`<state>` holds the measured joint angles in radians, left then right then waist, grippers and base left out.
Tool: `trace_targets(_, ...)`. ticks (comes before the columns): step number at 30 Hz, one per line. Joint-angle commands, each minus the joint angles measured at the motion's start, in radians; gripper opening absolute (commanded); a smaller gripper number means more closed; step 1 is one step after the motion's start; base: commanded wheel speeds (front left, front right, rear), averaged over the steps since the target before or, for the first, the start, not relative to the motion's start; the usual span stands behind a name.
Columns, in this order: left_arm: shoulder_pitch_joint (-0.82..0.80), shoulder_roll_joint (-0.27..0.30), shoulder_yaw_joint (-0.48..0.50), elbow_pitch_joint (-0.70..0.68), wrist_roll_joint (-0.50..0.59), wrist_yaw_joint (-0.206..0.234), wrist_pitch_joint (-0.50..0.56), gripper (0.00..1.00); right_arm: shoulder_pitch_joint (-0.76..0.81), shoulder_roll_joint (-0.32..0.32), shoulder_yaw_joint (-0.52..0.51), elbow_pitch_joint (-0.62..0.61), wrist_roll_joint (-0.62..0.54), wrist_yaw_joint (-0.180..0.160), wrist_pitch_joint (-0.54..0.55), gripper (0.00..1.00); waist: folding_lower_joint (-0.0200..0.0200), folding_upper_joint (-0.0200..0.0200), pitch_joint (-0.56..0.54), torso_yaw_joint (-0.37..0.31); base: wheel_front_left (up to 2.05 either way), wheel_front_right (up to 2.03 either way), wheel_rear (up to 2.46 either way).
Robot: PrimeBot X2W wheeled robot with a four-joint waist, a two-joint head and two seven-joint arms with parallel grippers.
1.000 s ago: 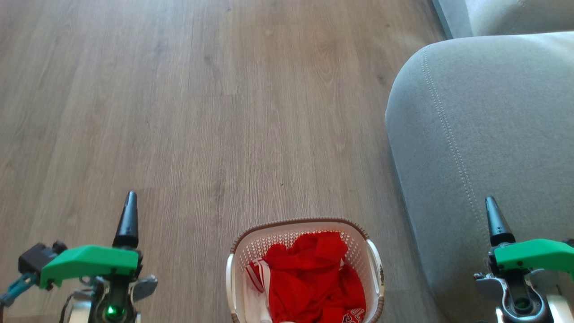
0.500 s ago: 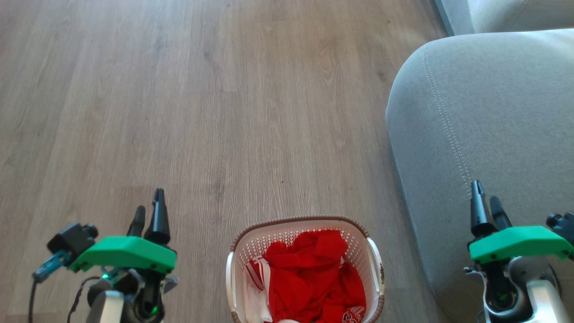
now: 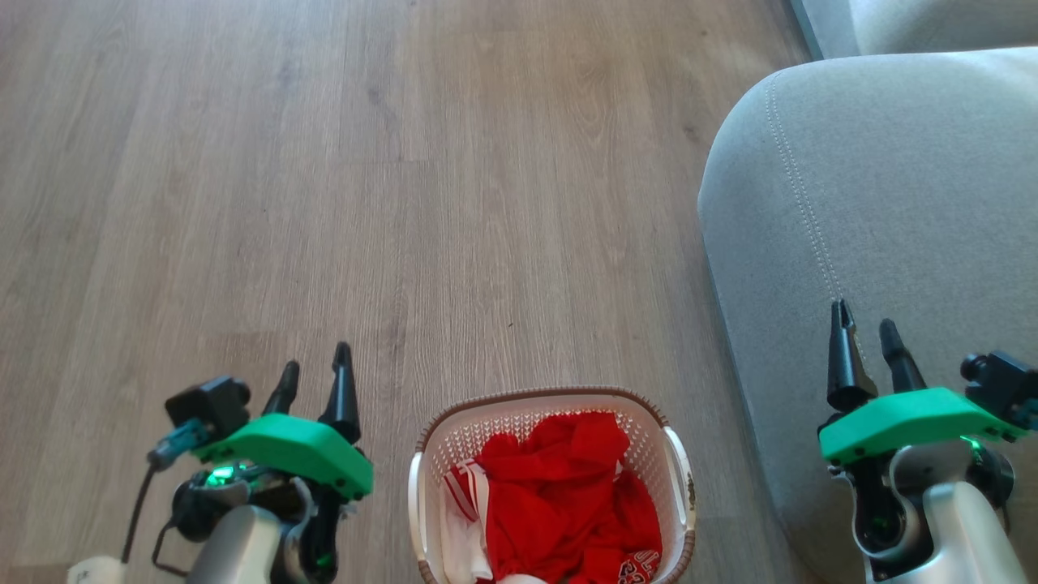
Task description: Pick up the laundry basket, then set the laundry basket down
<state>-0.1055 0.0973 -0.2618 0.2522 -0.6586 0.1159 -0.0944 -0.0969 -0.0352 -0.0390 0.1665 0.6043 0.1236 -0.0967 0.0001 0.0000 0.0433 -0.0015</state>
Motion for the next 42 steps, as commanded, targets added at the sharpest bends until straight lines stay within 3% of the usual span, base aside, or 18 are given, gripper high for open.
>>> trace_targets(1,-0.067,0.02,0.001,-0.017,0.03,0.006,-0.019,1.0,-0.053,-0.01,0.018,-0.043,-0.044,0.004,-0.016,1.0,-0.0001,0.0,0.0,0.0,0.0,0.0,0.0)
trace_targets(12,-0.103,0.028,-0.08,0.068,0.12,-0.006,-0.048,1.0,-0.064,-0.011,0.043,-0.046,-0.18,0.005,-0.046,1.0,-0.0001,0.0,-0.001,-0.002,0.0,0.0,0.0)
trace_targets(23,-0.156,0.004,-0.128,0.204,0.233,-0.058,-0.083,1.0,-0.079,-0.012,0.062,-0.048,-0.339,0.006,-0.081,1.0,-0.0001,0.0,-0.003,-0.001,0.0,0.0,0.0)
trace_targets(37,-0.16,0.003,-0.1,-0.029,0.447,0.091,-0.124,1.0,-0.102,-0.014,0.098,-0.161,-0.426,0.006,-0.122,1.0,-0.0001,0.0,0.01,0.0,0.0,0.0,0.0)
trace_targets(42,-0.137,-0.011,-0.06,-0.117,0.476,0.109,-0.139,1.0,-0.1,-0.014,0.093,-0.178,-0.449,0.007,-0.137,1.0,-0.0001,0.0,0.012,-0.005,0.0,0.0,0.0)
